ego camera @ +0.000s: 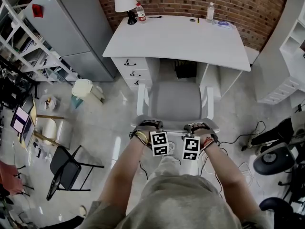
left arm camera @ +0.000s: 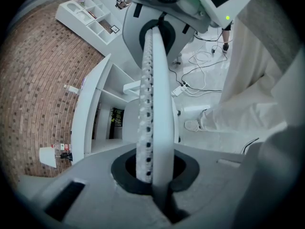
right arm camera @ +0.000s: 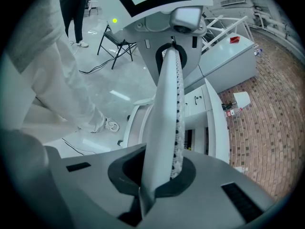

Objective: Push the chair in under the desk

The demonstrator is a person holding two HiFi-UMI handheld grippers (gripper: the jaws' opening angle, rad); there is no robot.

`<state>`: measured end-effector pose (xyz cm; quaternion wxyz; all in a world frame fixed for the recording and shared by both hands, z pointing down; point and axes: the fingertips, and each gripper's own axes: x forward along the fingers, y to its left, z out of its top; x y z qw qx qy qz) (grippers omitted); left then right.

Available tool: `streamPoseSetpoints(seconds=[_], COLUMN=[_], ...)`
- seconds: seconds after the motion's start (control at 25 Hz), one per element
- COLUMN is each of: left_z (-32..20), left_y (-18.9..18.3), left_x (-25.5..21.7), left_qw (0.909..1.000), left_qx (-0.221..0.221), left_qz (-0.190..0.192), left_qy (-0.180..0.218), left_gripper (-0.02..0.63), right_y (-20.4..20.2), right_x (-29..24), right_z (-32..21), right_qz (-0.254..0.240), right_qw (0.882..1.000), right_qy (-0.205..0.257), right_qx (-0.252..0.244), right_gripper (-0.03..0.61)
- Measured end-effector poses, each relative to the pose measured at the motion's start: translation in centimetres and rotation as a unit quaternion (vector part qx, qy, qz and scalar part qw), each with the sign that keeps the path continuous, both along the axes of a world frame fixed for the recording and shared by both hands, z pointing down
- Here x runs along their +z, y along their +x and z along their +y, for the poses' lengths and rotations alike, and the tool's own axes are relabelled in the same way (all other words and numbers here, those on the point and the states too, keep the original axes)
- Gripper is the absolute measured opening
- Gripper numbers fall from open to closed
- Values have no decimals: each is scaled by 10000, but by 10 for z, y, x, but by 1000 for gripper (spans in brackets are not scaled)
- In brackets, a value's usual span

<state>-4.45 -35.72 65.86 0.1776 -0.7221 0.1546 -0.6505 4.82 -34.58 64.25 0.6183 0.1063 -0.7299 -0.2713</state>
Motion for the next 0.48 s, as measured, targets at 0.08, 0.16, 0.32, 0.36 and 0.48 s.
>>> streamPoseSetpoints(seconds=[0.08,0.16,0.32,0.36,0.48], left_z=[-5,-8,-14,-15,-19], left_y=[0,0,0,0,1], left_x=[0,0,0,0,-1], left_qw=[10000,10000,10000,10000,10000], left_qx=[9,20,21,21,24], left_qz=[-2,-6,19,22,23], left_qy=[-1,7,25,26,17], left_gripper=[14,14,14,14,14], right_y=[1,1,0,0,1], right_x=[0,0,1,1,-1], right_z=[-4,-8,-14,-14,-18], right_qz=[5,13,16,15,16], right_qw=[10000,10000,10000,10000,10000], right_qy=[-8,4,37,43,51], right_qx=[18,21,6,2,-2], right_gripper=[9,9,9,9,9])
